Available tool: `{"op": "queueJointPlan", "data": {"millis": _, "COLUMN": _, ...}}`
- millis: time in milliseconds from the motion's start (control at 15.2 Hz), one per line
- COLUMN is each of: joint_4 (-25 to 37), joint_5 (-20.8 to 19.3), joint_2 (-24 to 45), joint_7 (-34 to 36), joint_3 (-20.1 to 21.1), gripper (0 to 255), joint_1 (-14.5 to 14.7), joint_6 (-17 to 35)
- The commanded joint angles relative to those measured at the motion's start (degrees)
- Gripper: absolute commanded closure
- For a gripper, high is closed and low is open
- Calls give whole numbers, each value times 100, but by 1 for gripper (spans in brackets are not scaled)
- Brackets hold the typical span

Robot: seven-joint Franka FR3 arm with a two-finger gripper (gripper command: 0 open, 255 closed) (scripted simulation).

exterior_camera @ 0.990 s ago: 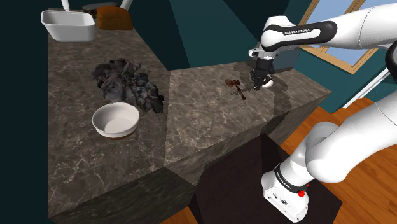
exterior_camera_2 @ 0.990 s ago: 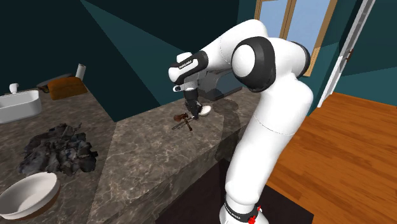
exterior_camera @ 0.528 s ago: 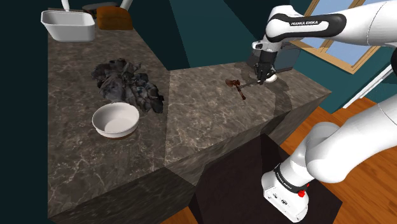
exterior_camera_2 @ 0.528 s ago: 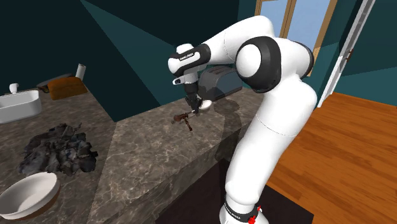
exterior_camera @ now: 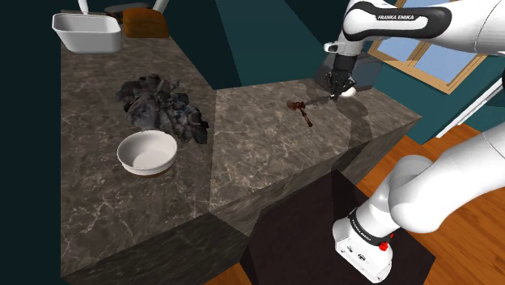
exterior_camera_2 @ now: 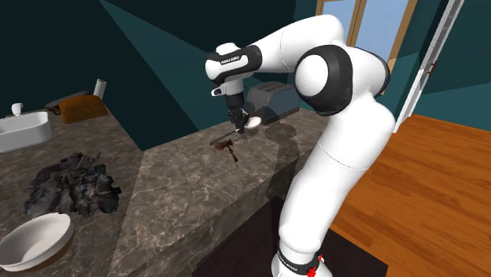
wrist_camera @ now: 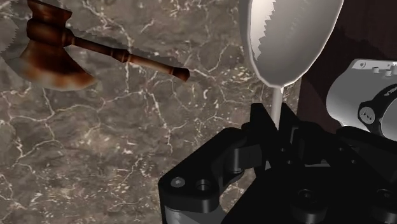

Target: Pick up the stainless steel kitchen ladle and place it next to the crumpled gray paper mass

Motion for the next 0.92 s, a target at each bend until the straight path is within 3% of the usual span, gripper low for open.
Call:
{"op": "queueJointPlan", "data": {"millis": 0, "joint_4": -49, "joint_5": 44, "joint_2": -77, "joint_7": 228, "joint_3": 154, "gripper": 255, "joint_1": 79, "joint_6": -51}}
{"op": "queueJointPlan", "data": {"millis": 858, "joint_4": -88, "joint_5": 763, "joint_2": 47, "joint_7": 1936, "joint_3": 1276, "gripper": 255, "joint_1": 846, "joint_6": -31}}
